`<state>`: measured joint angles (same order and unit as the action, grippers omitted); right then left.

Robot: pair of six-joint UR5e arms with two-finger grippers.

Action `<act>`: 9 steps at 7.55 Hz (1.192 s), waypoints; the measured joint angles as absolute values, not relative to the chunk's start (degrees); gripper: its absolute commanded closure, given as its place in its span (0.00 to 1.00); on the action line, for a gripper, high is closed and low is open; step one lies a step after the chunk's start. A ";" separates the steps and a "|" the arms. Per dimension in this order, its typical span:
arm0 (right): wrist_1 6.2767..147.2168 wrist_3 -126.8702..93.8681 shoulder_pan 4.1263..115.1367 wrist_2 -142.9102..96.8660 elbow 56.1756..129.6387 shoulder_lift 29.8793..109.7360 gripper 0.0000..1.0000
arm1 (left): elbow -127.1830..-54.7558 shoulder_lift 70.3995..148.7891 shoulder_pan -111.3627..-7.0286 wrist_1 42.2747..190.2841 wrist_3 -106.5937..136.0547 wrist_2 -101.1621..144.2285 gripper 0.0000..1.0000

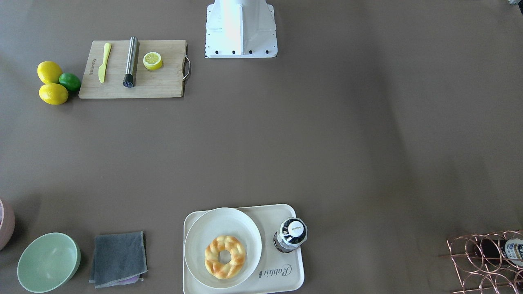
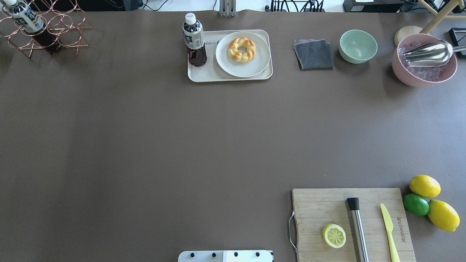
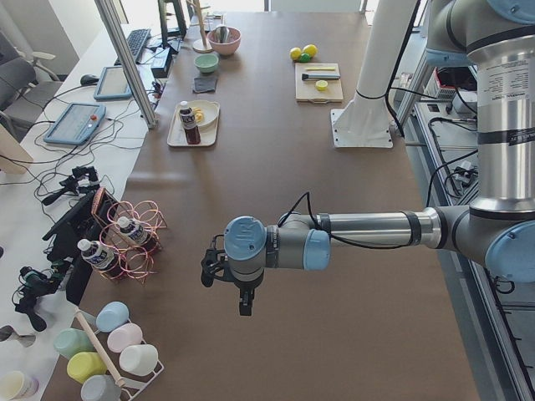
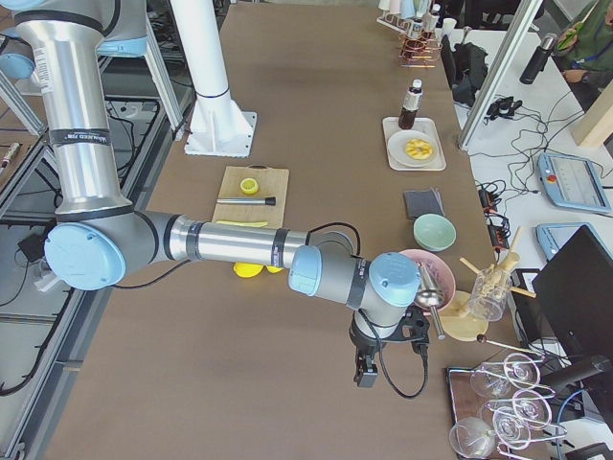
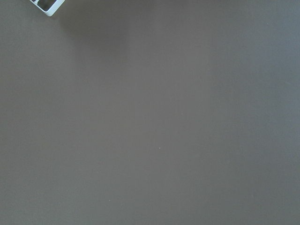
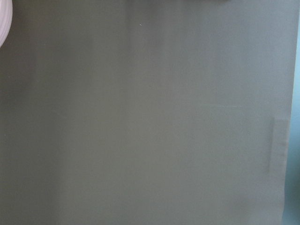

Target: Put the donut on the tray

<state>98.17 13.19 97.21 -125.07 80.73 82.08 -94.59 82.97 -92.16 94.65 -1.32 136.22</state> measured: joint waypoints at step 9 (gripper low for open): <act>98.17 13.18 96.96 -125.15 80.52 82.44 0.00 | -94.76 83.59 -92.19 94.47 -1.32 134.86 0.02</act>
<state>98.17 13.18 96.96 -125.15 80.52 82.44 -94.76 83.59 -92.19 94.47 -1.32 134.86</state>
